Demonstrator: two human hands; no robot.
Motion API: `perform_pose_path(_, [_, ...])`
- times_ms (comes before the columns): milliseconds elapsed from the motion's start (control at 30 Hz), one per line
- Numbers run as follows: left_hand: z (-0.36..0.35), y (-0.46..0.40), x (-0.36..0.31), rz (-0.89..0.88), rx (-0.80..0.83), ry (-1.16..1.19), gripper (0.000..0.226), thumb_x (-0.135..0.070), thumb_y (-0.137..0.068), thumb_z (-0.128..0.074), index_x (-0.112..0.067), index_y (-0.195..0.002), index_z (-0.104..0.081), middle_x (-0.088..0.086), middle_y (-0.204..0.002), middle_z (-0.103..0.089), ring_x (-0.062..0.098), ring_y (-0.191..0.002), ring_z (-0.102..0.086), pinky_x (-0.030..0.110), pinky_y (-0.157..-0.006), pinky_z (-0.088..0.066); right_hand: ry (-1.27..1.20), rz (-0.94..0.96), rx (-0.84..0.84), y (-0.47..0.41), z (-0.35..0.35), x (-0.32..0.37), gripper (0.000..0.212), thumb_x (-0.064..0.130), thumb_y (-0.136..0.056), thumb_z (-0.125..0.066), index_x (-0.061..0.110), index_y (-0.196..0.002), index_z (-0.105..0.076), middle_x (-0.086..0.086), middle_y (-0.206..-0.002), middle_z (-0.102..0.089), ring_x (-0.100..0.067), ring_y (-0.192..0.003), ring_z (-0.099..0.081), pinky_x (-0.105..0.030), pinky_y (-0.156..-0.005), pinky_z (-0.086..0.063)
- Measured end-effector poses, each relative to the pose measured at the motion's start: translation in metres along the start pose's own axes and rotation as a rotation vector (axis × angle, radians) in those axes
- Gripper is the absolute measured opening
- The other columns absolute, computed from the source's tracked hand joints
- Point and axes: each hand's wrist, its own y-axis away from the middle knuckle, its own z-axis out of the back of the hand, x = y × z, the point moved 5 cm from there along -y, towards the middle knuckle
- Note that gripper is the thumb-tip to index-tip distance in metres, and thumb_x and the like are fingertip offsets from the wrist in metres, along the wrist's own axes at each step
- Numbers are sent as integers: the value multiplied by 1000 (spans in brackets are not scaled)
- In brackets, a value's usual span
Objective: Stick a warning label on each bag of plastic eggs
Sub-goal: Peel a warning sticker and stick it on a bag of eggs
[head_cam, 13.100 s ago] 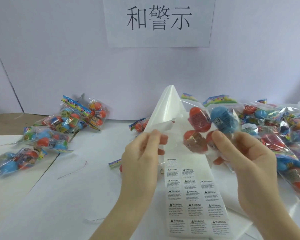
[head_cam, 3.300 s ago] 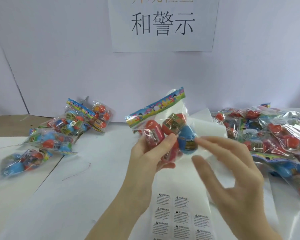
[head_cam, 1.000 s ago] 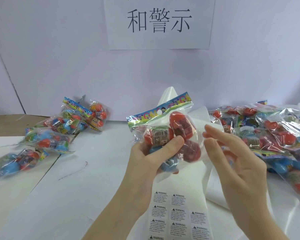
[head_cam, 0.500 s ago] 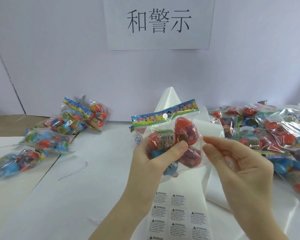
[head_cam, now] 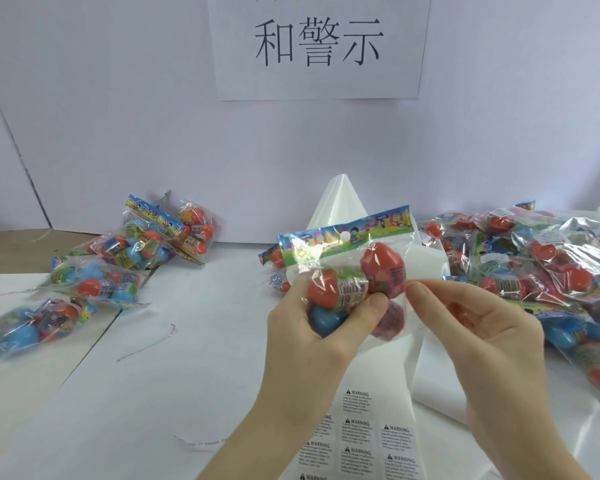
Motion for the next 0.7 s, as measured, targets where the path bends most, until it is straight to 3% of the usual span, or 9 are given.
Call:
perform_pose_path(167, [0, 0, 0, -5, -7, -21, 17, -25, -61, -74, -20, -77, -69, -6, -74, -73, 4, -67, -67, 12, -62, -48, 44, 2, 0, 0, -1, 1, 17, 45, -56, -66, 37, -69, -73, -3, -66, -59, -20, -70, -42, -37, -72, -34])
perform_pose_path(267, [-2, 1, 1, 28, 5, 19, 17, -23, -62, -74, -15, -77, -69, -3, -73, -73, 8, -67, -68, 14, -62, -49, 103, 26, -9, 1, -2, 1, 15, 47, -62, -58, 40, -72, -67, 11, -62, -53, -7, -65, -40, -29, -71, -31])
perform_pose_path(433, [-4, 1, 2, 150, 58, 113, 12, -20, -59, -72, -27, -70, -72, -7, -64, -68, 6, -56, -62, 20, -49, -50, -101, -113, 15, -3, -1, -7, 17, 39, -67, -59, 25, -72, -69, 11, -72, -62, -6, -69, -52, -21, -71, -39])
perform_pose_path(567, [-1, -2, 5, 225, 70, 163, 13, -21, -57, -71, -31, -66, -73, -7, -64, -69, 3, -54, -62, 20, -44, -48, -216, -203, 234, -2, -8, -7, 53, 62, -53, -75, 23, -88, -76, 1, -92, -74, -8, -82, -67, -24, -76, -51])
perform_pose_path(600, [0, -2, 6, 218, 71, 162, 13, -22, -58, -71, -31, -67, -73, -6, -65, -70, 4, -55, -63, 20, -45, -48, -229, -209, 297, 1, -14, -3, 56, 61, -47, -81, 25, -88, -76, -1, -89, -75, -8, -79, -69, -19, -71, -52])
perform_pose_path(700, [-1, -4, 5, 155, 80, 134, 15, -24, -62, -79, -29, -75, -74, -7, -73, -73, 4, -66, -68, 17, -57, -51, -211, -187, 314, 4, -19, 3, 35, 28, -41, -85, 20, -74, -77, -6, -73, -74, -12, -65, -70, -12, -58, -49])
